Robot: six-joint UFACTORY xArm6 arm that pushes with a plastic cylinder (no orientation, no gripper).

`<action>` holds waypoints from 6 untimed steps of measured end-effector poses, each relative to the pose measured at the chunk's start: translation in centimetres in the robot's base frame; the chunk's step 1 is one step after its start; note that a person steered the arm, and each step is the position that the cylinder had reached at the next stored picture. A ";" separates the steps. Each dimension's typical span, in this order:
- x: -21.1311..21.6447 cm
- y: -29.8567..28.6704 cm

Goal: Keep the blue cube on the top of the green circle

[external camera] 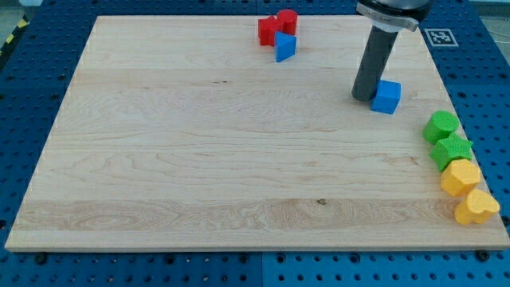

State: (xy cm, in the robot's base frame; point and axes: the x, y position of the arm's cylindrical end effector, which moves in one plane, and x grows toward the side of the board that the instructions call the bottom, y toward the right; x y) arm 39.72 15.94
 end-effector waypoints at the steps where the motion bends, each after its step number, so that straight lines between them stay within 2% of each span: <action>1: 0.1 -0.8; 6: -0.6 0.5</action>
State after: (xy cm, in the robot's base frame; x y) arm 39.15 16.47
